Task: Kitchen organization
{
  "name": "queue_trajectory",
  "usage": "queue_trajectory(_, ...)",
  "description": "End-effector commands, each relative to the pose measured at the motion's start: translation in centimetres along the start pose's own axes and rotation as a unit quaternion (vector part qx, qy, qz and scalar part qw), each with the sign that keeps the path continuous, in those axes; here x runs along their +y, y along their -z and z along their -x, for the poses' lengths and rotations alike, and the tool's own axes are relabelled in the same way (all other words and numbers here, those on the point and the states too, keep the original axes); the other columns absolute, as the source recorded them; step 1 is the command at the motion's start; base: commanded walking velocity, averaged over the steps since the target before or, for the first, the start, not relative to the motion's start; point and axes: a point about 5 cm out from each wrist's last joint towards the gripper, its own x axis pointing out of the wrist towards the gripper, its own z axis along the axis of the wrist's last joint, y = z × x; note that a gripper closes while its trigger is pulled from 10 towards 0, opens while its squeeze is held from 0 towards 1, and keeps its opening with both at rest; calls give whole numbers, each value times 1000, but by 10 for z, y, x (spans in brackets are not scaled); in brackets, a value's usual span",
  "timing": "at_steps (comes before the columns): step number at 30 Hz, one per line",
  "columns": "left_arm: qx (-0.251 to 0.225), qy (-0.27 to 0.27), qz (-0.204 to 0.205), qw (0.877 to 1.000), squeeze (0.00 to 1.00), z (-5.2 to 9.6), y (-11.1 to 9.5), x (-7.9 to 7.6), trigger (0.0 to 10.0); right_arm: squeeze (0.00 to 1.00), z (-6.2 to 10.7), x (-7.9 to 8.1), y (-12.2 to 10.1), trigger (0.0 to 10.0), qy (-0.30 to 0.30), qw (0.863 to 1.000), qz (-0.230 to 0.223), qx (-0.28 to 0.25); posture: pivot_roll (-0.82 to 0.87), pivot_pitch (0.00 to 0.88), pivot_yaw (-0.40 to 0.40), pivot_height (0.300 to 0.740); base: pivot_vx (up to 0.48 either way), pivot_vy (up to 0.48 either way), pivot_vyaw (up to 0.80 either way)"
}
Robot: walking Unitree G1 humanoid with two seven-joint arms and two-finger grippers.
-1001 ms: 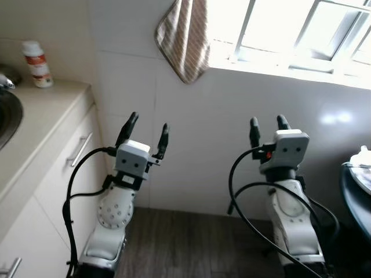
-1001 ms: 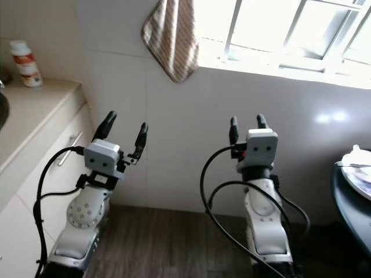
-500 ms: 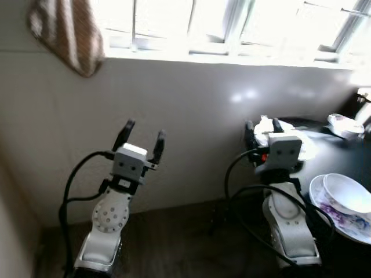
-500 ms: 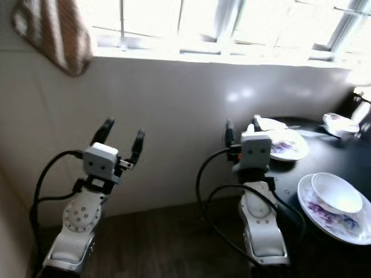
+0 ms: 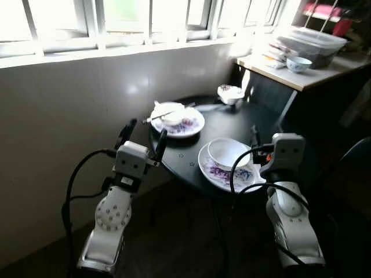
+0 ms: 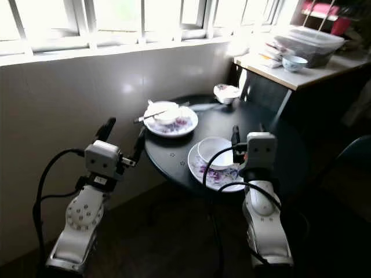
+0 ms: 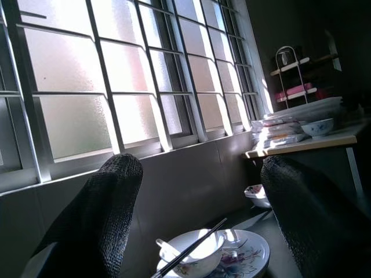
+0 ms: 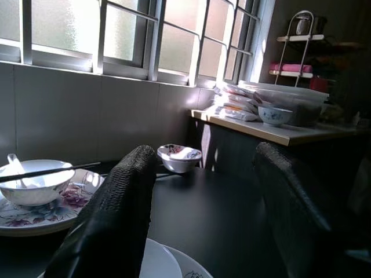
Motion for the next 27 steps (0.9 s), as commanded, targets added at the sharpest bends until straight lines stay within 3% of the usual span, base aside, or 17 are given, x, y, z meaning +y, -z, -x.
queue_trajectory(1,6,4,2,1000,0,0,1,-2,10000,0,-1,-5,15,10000,2,998,22,52,-6,0,-60,740,0,0,0)
queue_trajectory(3,7,4,2,1000,0,0,1,-2,10000,0,-1,-5,20,10000,-9,997,38,68,-5,0,-61,740,0,0,0)
queue_trajectory(5,12,5,2,1000,0,0,3,-3,10000,0,-2,-2,30,10000,-64,991,52,101,-6,0,-61,740,0,0,0)
queue_trajectory(9,14,5,3,1000,0,1,4,-3,10000,0,-3,-1,31,10000,-98,987,77,105,-10,0,-60,740,0,0,0)
queue_trajectory(10,16,5,2,1000,0,0,4,-4,10000,0,-6,0,32,10000,-136,980,97,110,-11,0,-60,740,0,0,0)
queue_trajectory(13,19,4,2,1000,0,0,5,-4,10000,0,-8,-1,33,10000,-165,973,119,111,-10,0,-60,740,0,0,0)
queue_trajectory(16,24,2,1,1000,0,0,7,-4,10000,0,-13,-9,43,10000,-219,952,158,142,-7,0,-63,740,0,0,0)
queue_trajectory(20,27,1,1,1000,0,0,8,-4,10000,0,-15,-16,49,10000,-266,934,173,164,-4,0,-65,740,0,0,0)
queue_trajectory(22,28,0,1,1000,0,0,8,-4,10000,0,-16,-17,49,10000,-307,917,195,162,-4,0,-64,740,0,0,0)
queue_trajectory(23,30,0,0,1000,0,0,9,-4,10000,0,-17,-19,51,10000,-343,901,208,167,-5,0,-65,740,0,0,0)
queue_trajectory(27,30,-1,0,1000,0,-1,9,-4,10000,0,-24,-25,53,10000,-378,880,228,176,2,0,-68,740,0,0,0)
